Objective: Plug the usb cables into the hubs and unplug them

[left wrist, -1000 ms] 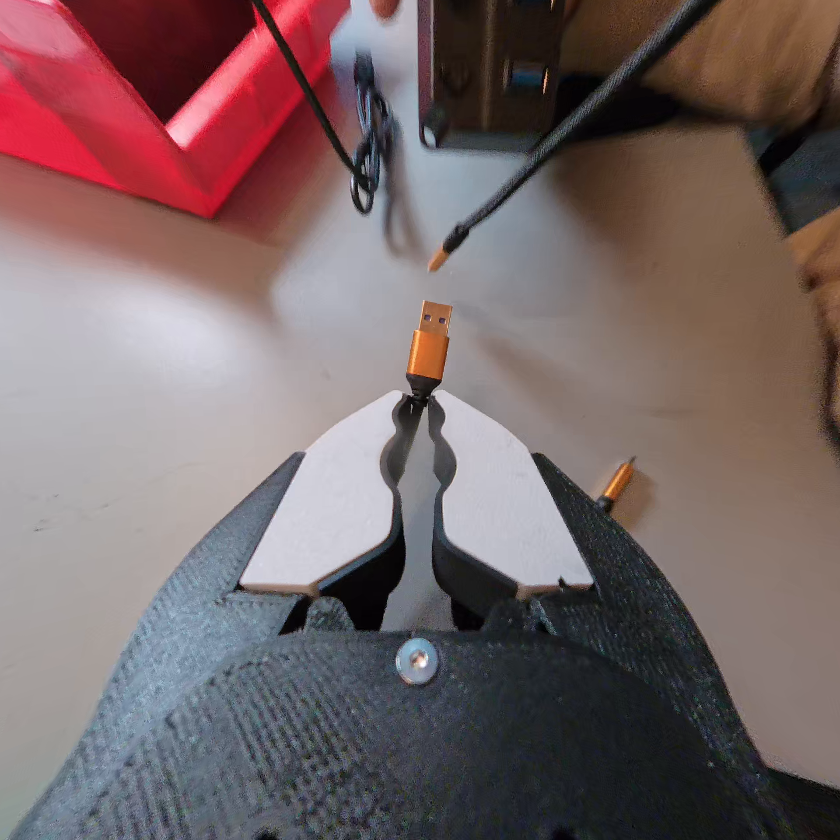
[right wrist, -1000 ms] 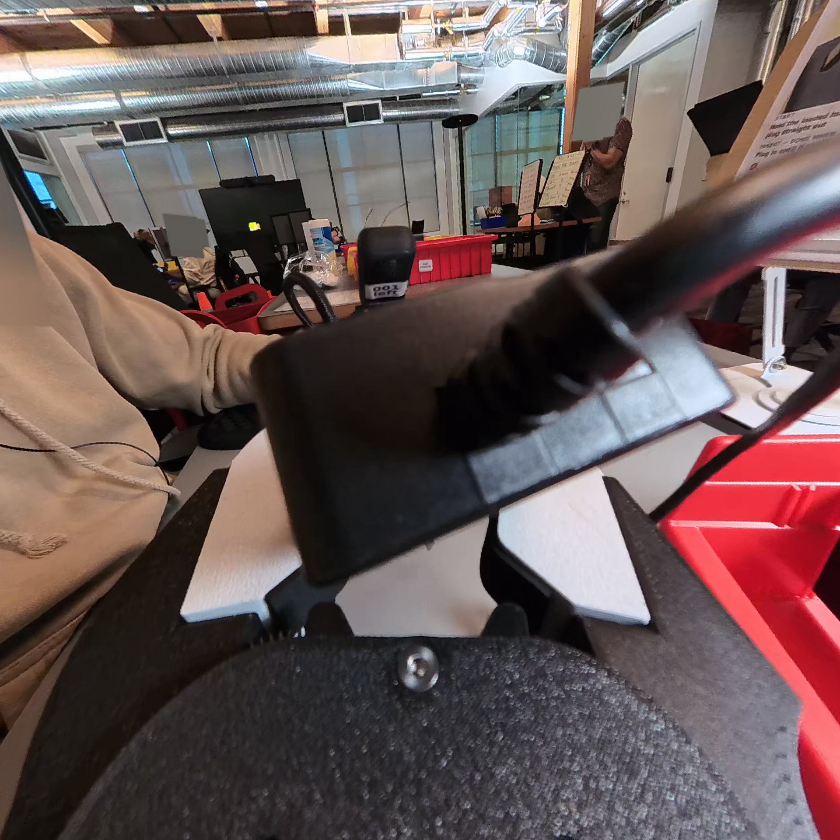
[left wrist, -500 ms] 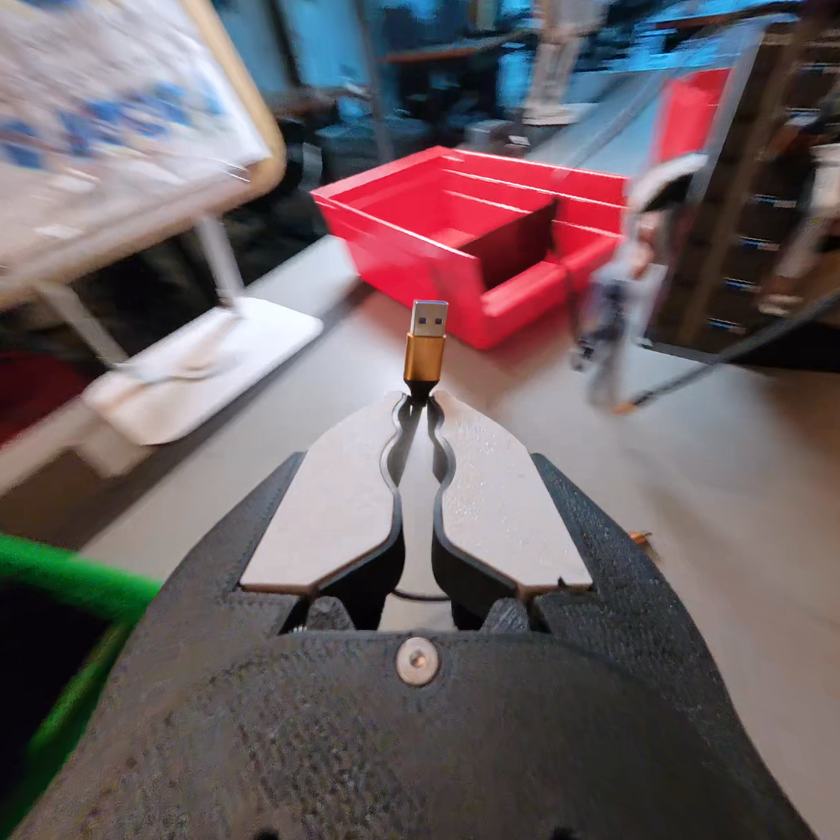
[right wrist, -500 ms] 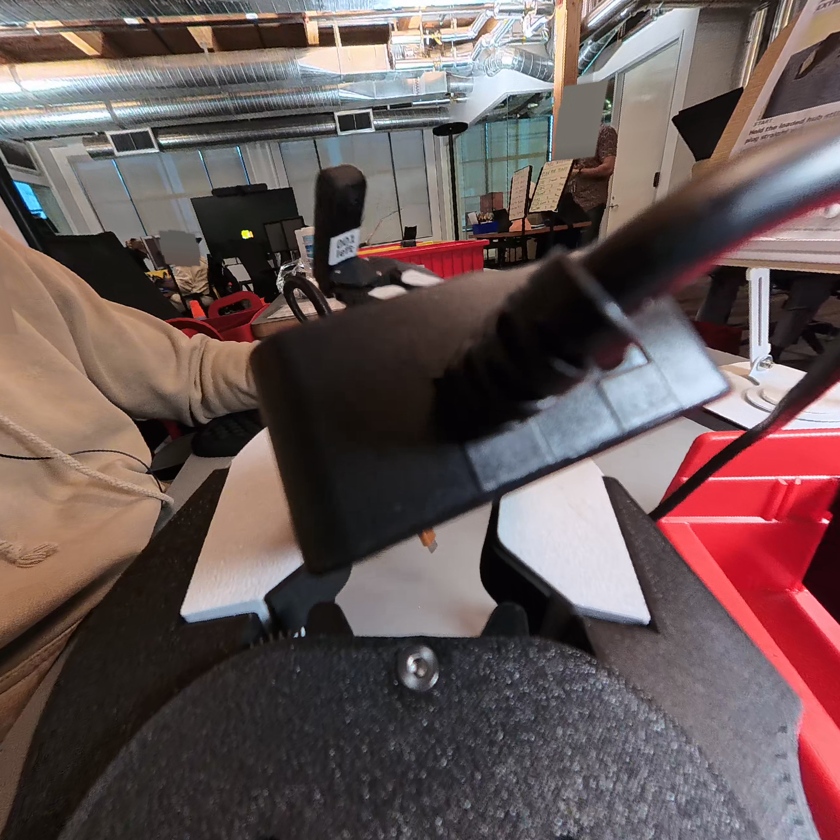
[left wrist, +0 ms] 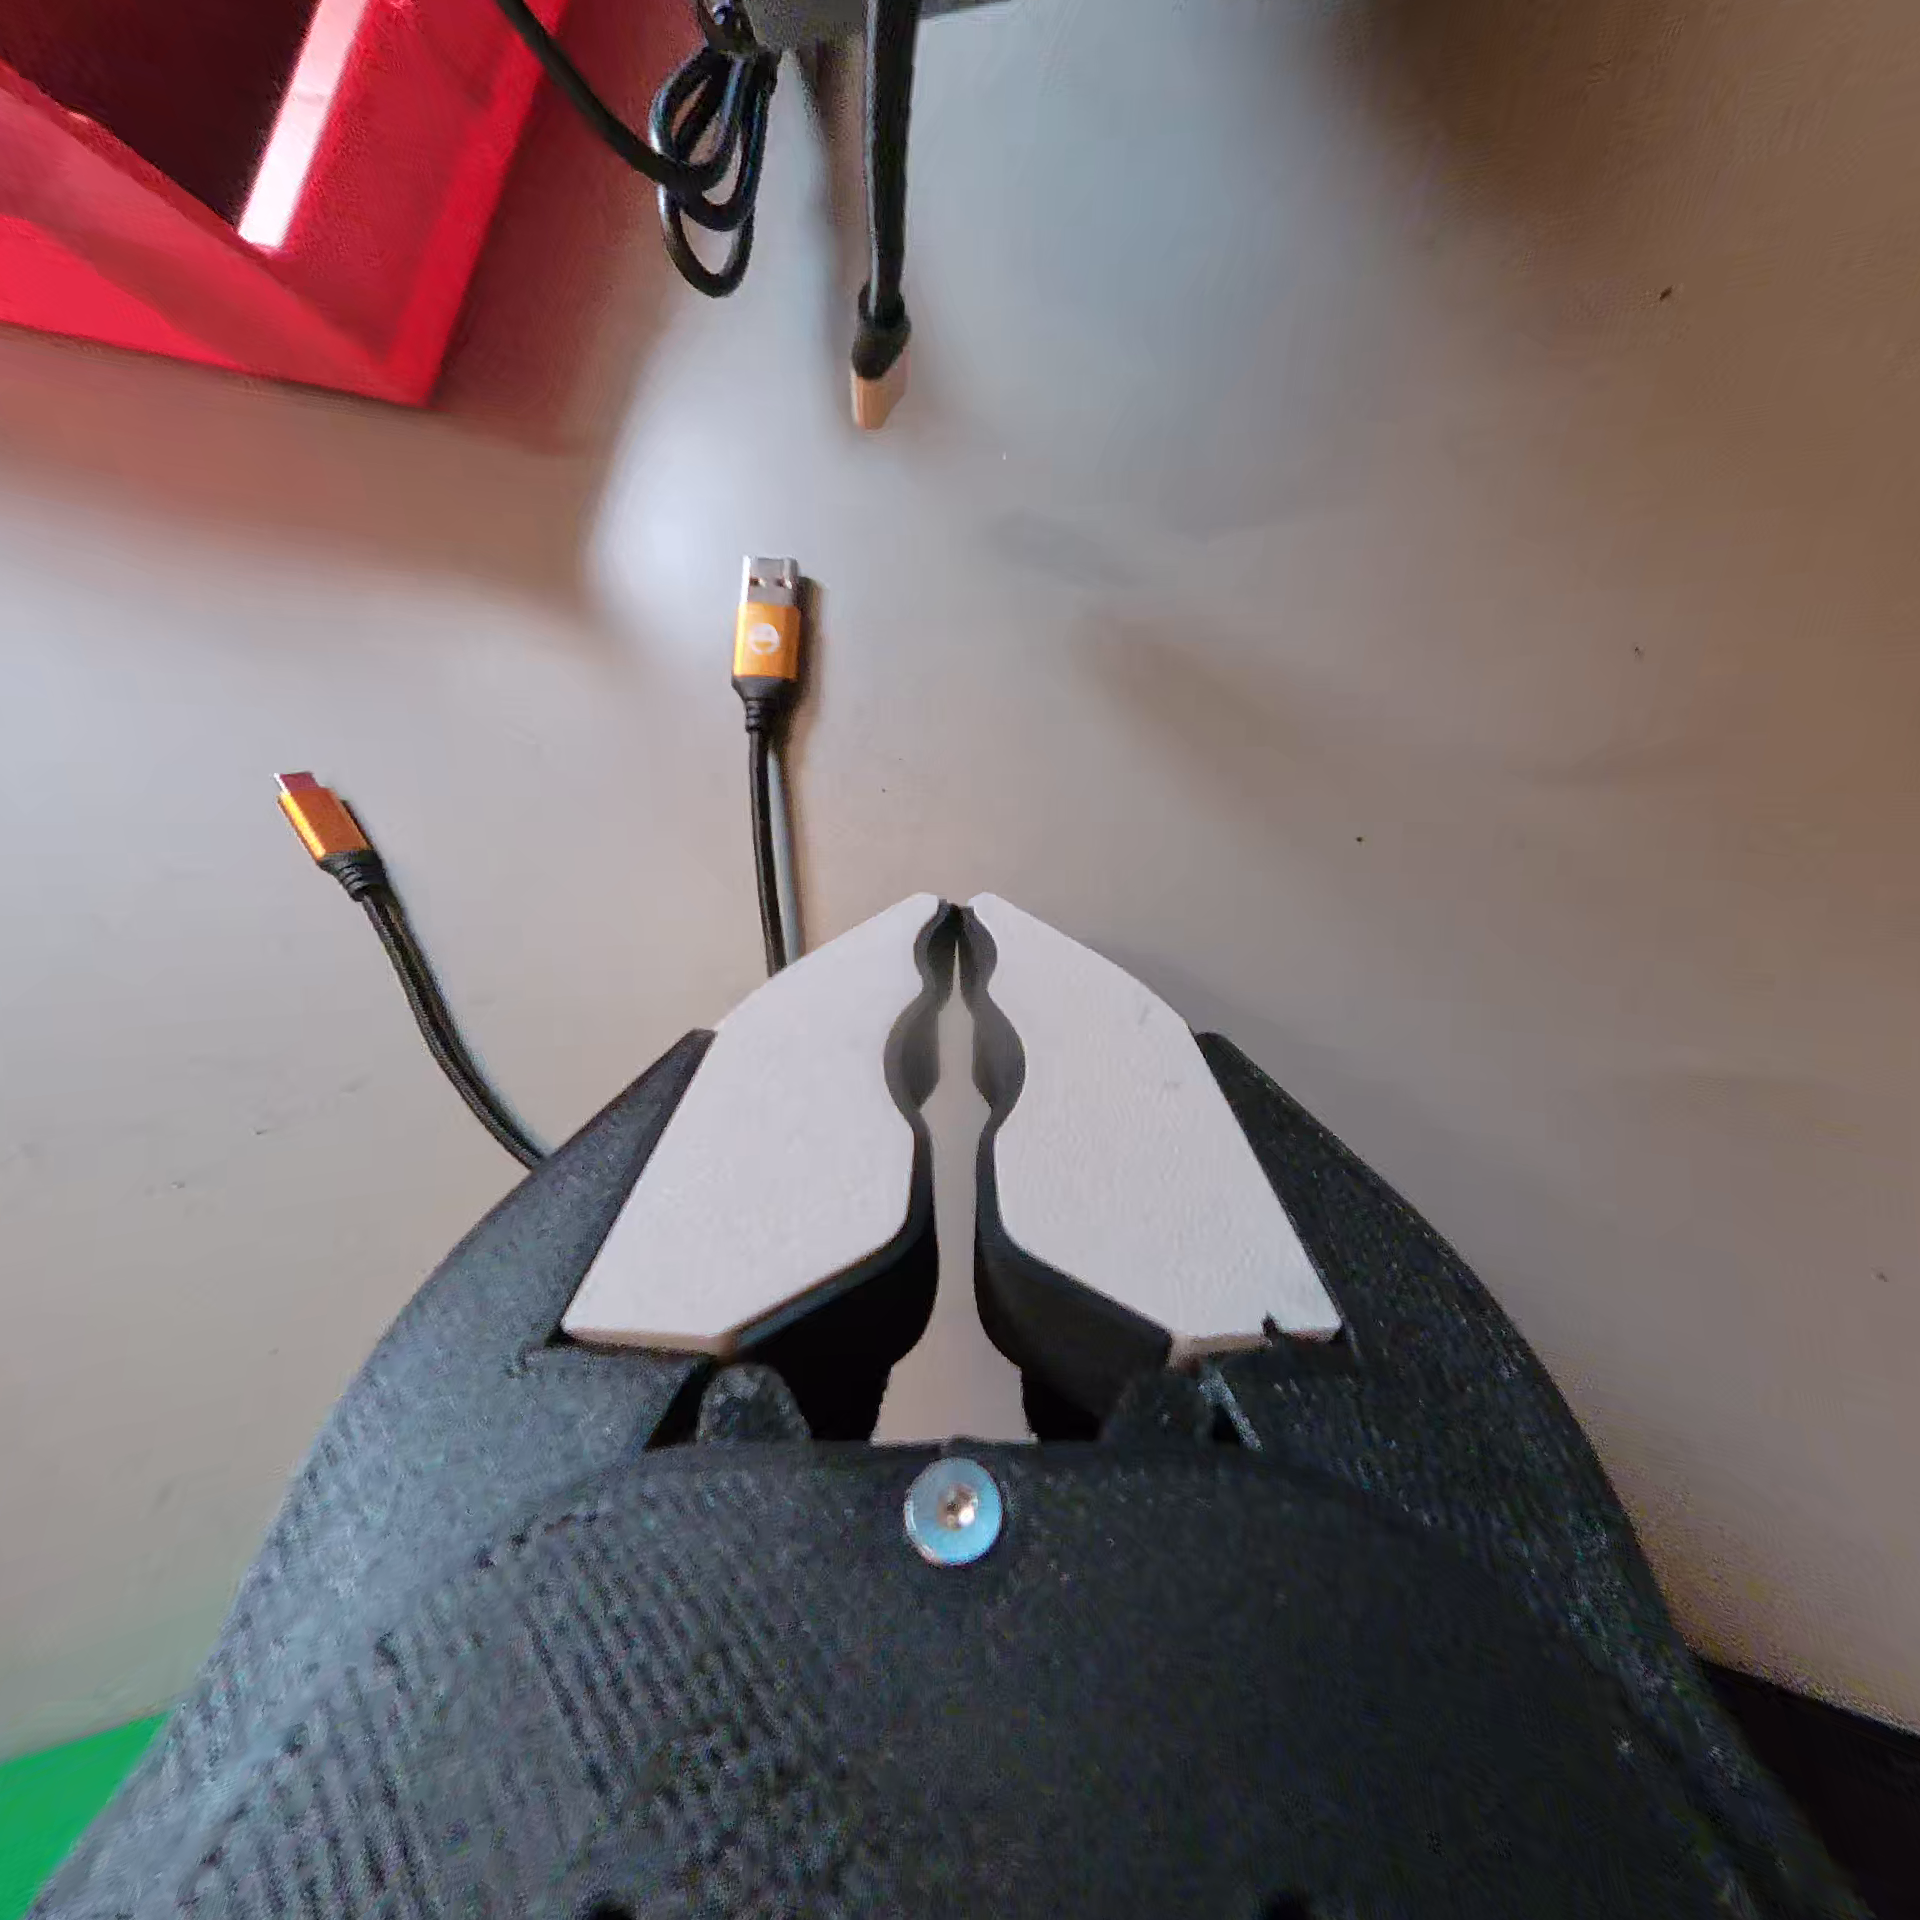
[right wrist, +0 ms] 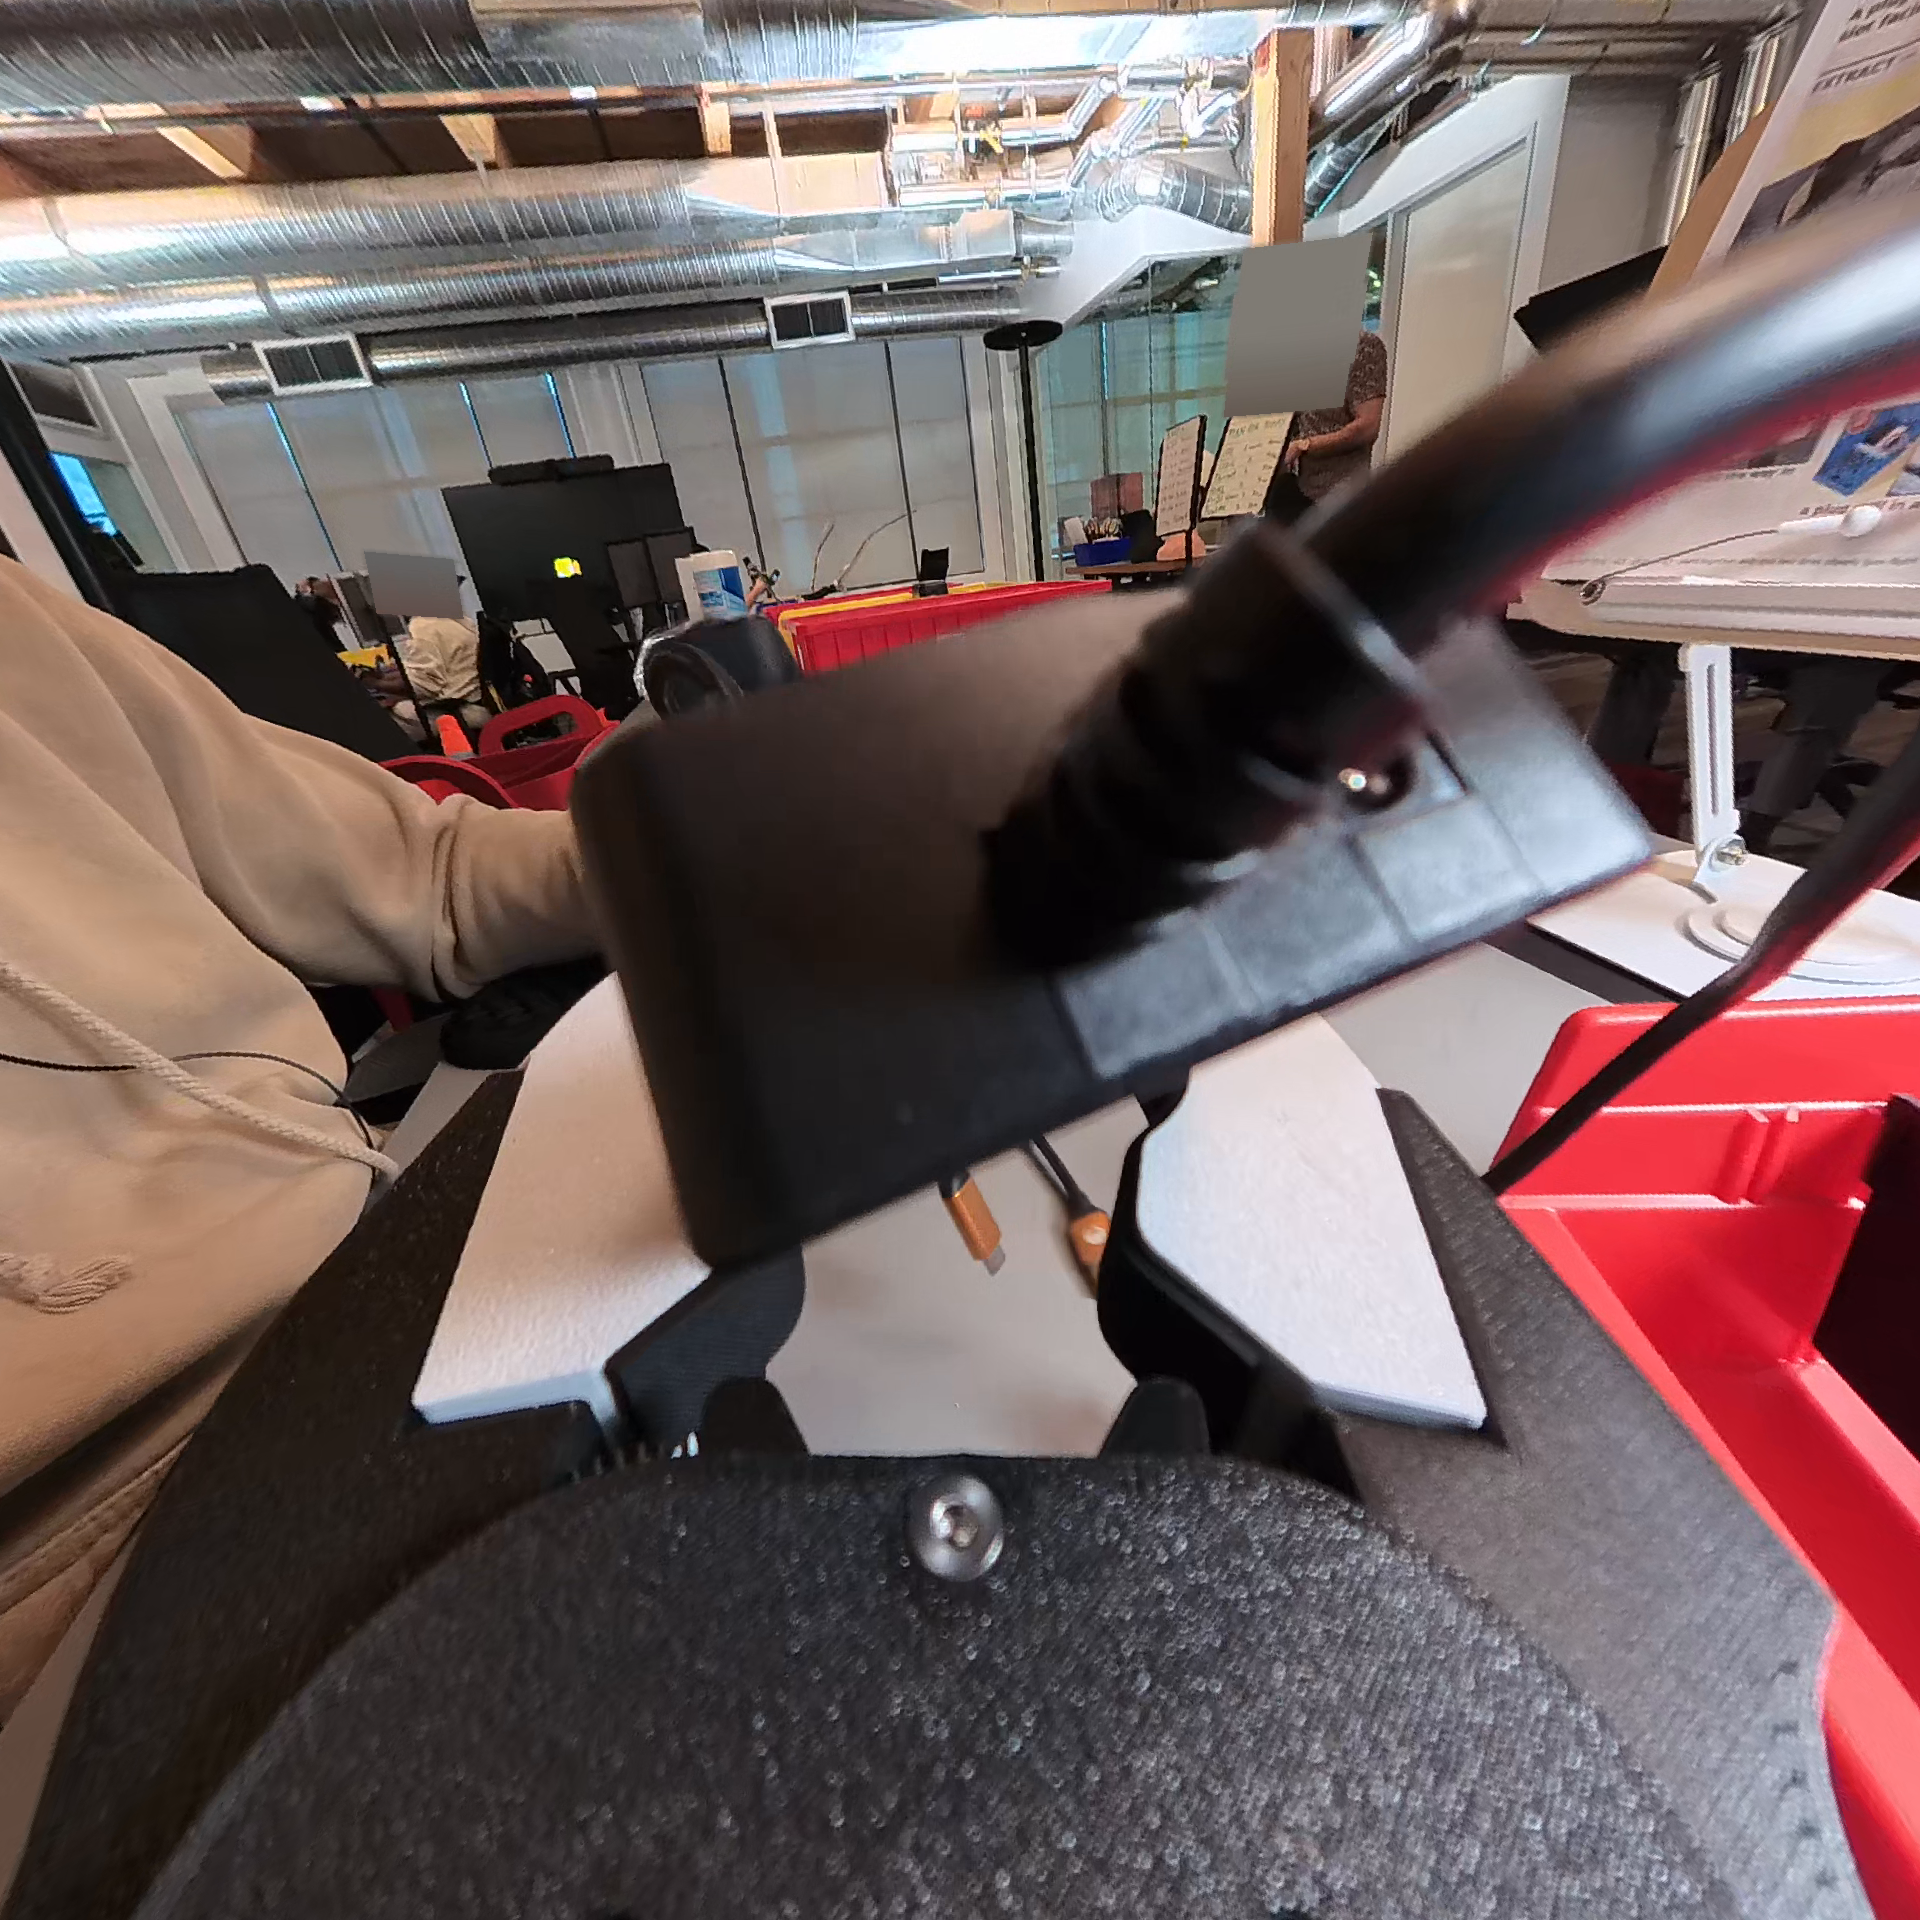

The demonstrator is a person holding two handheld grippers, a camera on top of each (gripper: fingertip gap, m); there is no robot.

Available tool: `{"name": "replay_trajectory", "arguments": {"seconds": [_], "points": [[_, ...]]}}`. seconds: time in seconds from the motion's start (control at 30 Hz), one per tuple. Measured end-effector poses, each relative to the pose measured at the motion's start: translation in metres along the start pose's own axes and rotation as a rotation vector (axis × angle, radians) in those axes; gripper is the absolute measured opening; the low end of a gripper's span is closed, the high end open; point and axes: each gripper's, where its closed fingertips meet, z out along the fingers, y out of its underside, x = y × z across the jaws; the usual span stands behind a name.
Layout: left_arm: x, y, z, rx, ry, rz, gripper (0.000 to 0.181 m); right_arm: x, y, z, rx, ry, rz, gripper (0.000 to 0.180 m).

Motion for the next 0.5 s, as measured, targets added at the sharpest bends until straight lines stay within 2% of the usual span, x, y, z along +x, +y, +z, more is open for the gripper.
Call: {"name": "replay_trajectory", "arguments": {"seconds": [0.13,0.33,0.5], "points": [[-0.019,0.0,0.007,0.024,-0.017,-0.047,0.01,0.004,0.0,-0.002,0.006,0.009,0.004,0.069],[-0.046,-0.008,0.05,-0.013,0.01,-0.113,0.022,0.009,-0.005,-0.008,0.024,0.029,0.01,0.069],[-0.05,-0.015,0.063,-0.043,0.078,-0.139,0.016,0.007,-0.004,-0.007,0.016,0.02,0.005,0.071]]}}
